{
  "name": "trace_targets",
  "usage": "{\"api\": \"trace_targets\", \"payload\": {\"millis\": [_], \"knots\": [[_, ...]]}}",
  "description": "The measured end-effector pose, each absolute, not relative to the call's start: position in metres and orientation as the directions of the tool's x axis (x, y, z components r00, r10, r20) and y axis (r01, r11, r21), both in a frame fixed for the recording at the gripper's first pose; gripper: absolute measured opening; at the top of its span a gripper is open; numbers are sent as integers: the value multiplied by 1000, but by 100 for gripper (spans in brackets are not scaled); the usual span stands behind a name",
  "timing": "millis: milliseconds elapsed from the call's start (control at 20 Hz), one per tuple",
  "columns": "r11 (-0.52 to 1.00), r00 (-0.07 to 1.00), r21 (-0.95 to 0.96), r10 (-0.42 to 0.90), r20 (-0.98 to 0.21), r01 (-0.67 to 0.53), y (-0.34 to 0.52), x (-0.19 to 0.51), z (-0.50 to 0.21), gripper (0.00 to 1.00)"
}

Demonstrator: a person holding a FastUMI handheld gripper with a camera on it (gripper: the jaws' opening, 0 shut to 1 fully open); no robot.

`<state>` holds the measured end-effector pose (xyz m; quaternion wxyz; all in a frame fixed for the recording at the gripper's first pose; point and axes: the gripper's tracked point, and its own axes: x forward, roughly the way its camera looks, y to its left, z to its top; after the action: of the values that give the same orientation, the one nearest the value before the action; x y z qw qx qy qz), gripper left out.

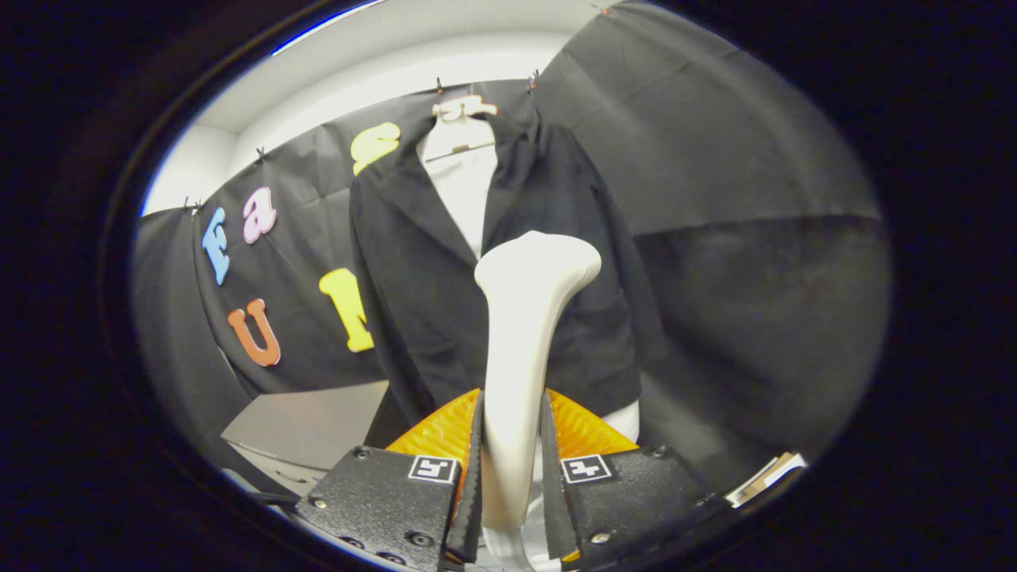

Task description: Iron the clothes twice with a garment steamer, once on the left side and once on the right side.

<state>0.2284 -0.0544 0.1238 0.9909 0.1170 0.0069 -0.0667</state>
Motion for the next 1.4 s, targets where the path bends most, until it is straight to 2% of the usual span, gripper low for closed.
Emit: {"api": "trace_targets", "payload": {"millis": [300,750,1050,1400], "knots": [[975,983,205,-120,139,90,-96,235,214,35],[985,957,156,28,287,-76,-140,280,294,34],[977,941,134,117,319,-167,-155,311,317,34],[967,950,143,170,262,-212,-149,338,298,35]]}}
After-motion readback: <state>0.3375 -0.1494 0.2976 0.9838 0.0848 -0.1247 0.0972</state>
